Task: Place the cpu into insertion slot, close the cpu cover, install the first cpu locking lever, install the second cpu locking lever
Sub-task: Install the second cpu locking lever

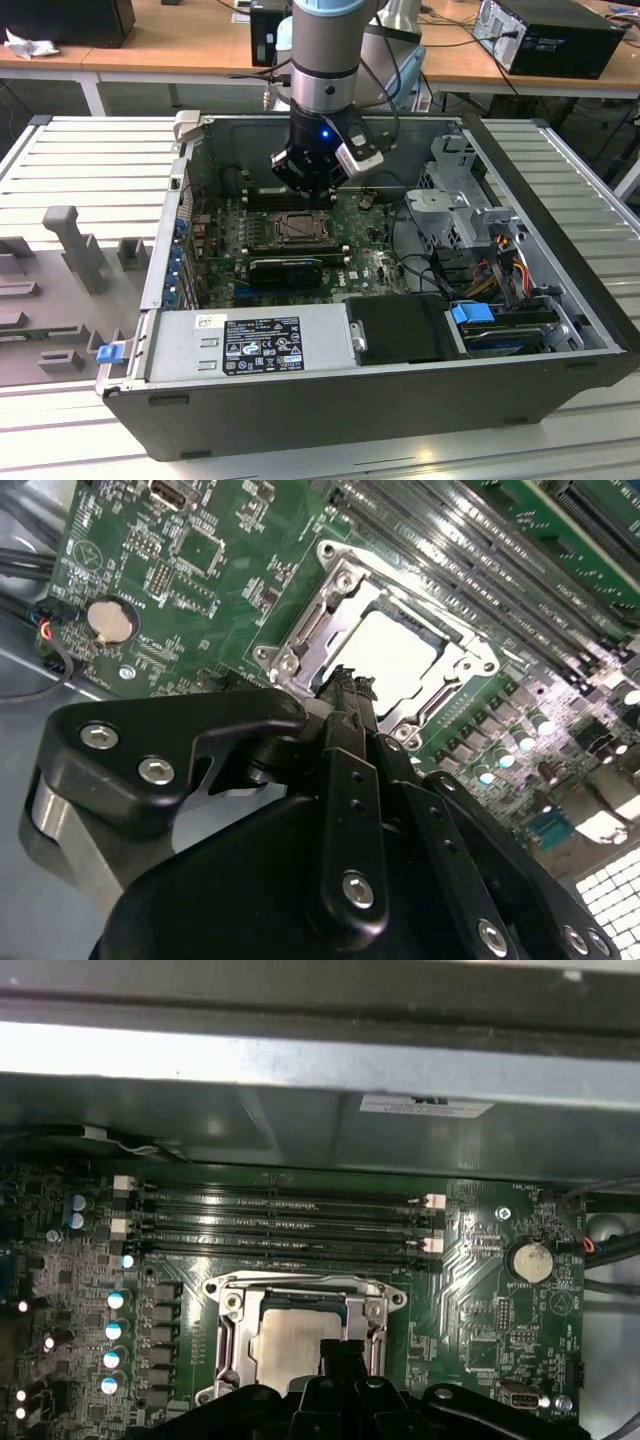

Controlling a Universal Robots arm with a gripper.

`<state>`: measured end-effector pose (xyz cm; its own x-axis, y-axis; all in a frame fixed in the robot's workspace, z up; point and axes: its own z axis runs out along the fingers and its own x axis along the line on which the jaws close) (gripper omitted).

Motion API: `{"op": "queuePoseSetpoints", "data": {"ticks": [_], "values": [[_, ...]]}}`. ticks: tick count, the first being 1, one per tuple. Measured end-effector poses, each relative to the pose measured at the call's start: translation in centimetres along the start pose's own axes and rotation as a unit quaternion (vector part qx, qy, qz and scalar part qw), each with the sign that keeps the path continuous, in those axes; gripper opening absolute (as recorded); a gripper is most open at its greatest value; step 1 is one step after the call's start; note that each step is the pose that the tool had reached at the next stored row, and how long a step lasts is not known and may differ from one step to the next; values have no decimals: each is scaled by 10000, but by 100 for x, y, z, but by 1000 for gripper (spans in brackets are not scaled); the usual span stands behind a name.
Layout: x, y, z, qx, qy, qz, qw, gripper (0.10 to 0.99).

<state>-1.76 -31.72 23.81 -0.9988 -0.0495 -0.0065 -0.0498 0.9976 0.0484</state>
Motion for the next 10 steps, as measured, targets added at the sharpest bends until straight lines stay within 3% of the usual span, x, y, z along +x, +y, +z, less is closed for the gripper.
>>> {"op": "queuePoseSetpoints", "data": {"ticks": [5,7,9,10], "values": [[3,-55,-19,0,0,0,10000,106],[5,-110,-21,-1,0,0,10000,106],[11,-215,-27,-2,1,0,10000,106],[14,-277,-30,-47,12,1,10000,106]]}}
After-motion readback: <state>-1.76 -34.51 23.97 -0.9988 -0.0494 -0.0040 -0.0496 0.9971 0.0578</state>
